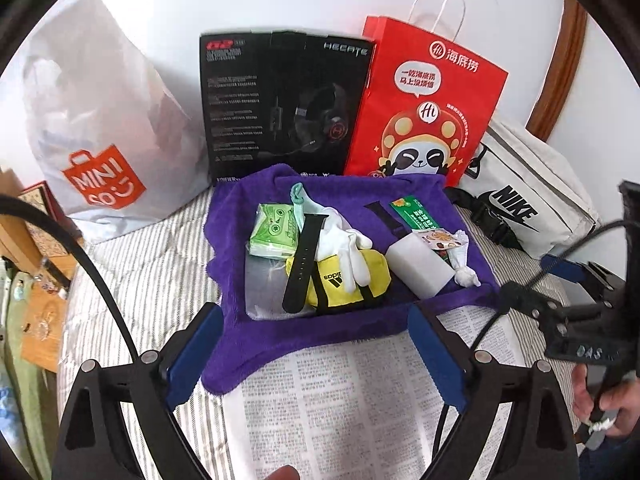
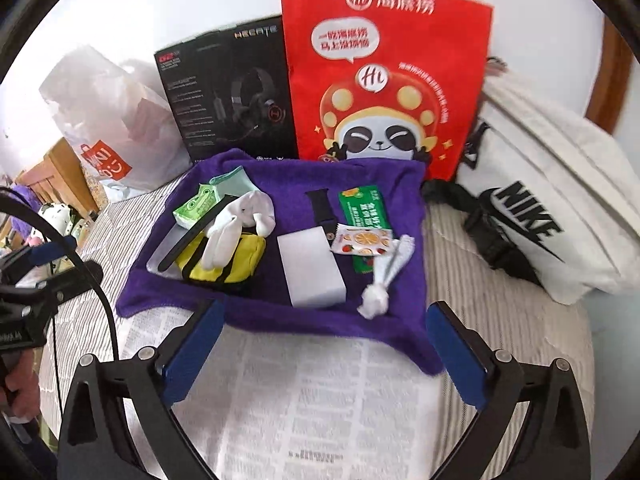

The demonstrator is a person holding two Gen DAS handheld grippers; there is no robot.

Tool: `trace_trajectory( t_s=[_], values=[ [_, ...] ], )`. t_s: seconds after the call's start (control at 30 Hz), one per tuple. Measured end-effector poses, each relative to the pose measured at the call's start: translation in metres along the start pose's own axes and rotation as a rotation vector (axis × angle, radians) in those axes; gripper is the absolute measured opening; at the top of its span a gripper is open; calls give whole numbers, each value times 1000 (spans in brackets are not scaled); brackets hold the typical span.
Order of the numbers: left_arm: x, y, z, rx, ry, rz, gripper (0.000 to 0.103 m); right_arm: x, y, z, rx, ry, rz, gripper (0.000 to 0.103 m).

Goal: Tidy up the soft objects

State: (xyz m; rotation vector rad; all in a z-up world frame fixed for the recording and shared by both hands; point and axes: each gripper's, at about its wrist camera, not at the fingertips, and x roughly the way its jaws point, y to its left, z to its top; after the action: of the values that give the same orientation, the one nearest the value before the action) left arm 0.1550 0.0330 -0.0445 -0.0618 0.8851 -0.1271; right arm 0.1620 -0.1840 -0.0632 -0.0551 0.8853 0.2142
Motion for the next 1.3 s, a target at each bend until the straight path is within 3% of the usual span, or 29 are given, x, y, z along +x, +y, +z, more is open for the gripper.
trace_trajectory(
  t_s=[0.53, 0.7, 1.3],
  values=[
    [-65, -26, -35, -39, -86, 70, 99, -66, -4, -38, 51, -42, -42, 103],
    [-73, -29, -44, -33, -81, 106, 99, -78, -6, -45, 54, -50, -57, 103],
    [-83, -41, -51, -8, -72, 94, 103, -107, -9, -53, 79, -79, -67, 103]
  ],
)
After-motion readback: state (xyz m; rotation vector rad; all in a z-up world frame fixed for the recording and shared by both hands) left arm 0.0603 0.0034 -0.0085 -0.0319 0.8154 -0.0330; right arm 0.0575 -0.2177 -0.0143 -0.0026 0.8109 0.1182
